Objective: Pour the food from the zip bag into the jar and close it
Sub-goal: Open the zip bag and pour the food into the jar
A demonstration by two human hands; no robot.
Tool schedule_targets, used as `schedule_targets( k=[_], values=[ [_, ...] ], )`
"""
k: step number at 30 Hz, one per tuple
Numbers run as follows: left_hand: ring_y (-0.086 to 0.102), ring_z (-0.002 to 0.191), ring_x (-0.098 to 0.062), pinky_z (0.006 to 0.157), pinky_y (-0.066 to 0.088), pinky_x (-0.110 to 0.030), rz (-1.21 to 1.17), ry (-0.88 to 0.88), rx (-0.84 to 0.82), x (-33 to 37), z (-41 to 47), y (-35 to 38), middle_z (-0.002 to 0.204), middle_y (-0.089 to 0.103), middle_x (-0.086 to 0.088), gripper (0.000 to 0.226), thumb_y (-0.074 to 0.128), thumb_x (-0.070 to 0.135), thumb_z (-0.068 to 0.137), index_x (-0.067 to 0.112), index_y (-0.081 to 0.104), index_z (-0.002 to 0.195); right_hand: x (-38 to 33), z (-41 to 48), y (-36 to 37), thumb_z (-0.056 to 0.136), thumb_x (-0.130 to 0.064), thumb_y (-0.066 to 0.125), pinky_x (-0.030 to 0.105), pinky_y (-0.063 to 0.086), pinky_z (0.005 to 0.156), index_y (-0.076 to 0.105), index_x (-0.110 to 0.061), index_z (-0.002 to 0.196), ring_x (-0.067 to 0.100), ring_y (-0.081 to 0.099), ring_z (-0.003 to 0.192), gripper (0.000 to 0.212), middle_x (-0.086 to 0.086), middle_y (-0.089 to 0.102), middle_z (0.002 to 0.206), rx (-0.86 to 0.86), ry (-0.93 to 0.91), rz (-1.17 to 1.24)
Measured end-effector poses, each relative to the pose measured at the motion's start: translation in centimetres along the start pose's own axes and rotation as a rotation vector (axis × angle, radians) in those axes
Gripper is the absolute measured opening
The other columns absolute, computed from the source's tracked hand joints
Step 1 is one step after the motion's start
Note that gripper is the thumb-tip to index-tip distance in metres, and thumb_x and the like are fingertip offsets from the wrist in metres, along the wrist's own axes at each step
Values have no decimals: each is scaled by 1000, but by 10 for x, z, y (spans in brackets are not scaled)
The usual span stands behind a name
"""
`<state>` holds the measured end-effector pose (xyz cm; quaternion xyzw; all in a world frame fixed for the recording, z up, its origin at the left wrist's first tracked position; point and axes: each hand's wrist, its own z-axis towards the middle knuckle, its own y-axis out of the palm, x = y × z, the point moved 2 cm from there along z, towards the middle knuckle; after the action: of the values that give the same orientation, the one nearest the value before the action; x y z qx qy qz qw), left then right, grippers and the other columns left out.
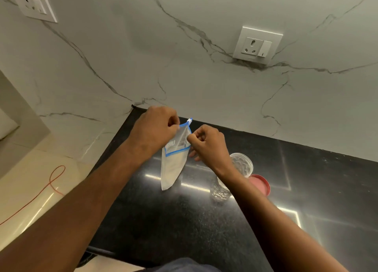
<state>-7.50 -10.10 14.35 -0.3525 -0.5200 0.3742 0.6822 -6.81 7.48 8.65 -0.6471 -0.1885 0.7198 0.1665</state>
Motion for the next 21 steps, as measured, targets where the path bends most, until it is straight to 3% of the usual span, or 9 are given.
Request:
schedule_targets(
  k=[2, 4, 6, 9, 12, 15, 18, 21],
  values=[
    [68, 64, -19, 64, 59, -35, -40, -53, -151, 12, 7, 6, 74, 74, -5, 33, 67, 41, 99, 17, 76, 79, -1, -2, 4, 99, -27, 66, 22, 60, 52, 63, -15, 90, 8, 76, 62, 15, 0, 76, 78, -12, -27, -22],
    [57, 52, -18, 58, 48, -32, 5, -134, -258, 20, 14, 15, 60, 64, -6, 54, 61, 52, 101, 15, 63, 62, -2, -5, 7, 102, -29, 63, 20, 59, 54, 64, -17, 94, 7, 76, 69, 15, -2, 76, 83, -8, -47, -50],
    [57, 53, -17, 64, 52, -33, 0, -206, -314, 22, 20, 22, 60, 62, -5, 56, 60, 54, 101, 14, 59, 61, -2, -8, 9, 104, -27, 61, 22, 61, 59, 66, -17, 96, 8, 76, 71, 14, -1, 76, 87, -4, -36, -37],
    [73, 70, -23, 77, 61, -34, -106, -268, -350, 21, 25, 28, 75, 72, -11, 38, 66, 41, 100, 9, 72, 80, -2, -11, 10, 104, -22, 61, 26, 63, 68, 68, -18, 96, 12, 75, 74, 12, 2, 76, 91, -40, -37, -16],
    [73, 78, -26, 78, 59, -35, -137, -272, -295, 19, 24, 31, 87, 75, -14, 23, 68, 24, 99, 4, 77, 92, -2, -14, 10, 104, -20, 60, 19, 60, 71, 72, -15, 105, 12, 74, 83, 13, 2, 76, 99, -102, -42, 13],
    [58, 64, -23, 67, 49, -34, -199, -259, -189, 20, 21, 26, 77, 68, -14, 27, 66, 20, 98, -3, 76, 87, 2, -15, -2, 104, -21, 62, 14, 56, 68, 74, -12, 106, 12, 73, 86, 15, 3, 76, 98, -52, -24, 76],
    [53, 55, -17, 56, 43, -26, -274, -198, -110, 31, 21, 8, 72, 70, -18, 30, 68, 20, 96, -1, 76, 76, 10, -15, -25, 103, -22, 61, 30, 62, 72, 73, -17, 99, 19, 74, 85, 13, 3, 76, 93, 70, 13, 151],
    [58, 58, -20, 59, 48, -30, -391, -102, -31, 57, 26, -16, 74, 73, -23, 29, 73, 23, 90, 0, 79, 73, 20, -11, -52, 103, -27, 61, 40, 63, 78, 71, -21, 97, 19, 72, 85, 14, 0, 74, 90, 251, 27, 121]
  ],
)
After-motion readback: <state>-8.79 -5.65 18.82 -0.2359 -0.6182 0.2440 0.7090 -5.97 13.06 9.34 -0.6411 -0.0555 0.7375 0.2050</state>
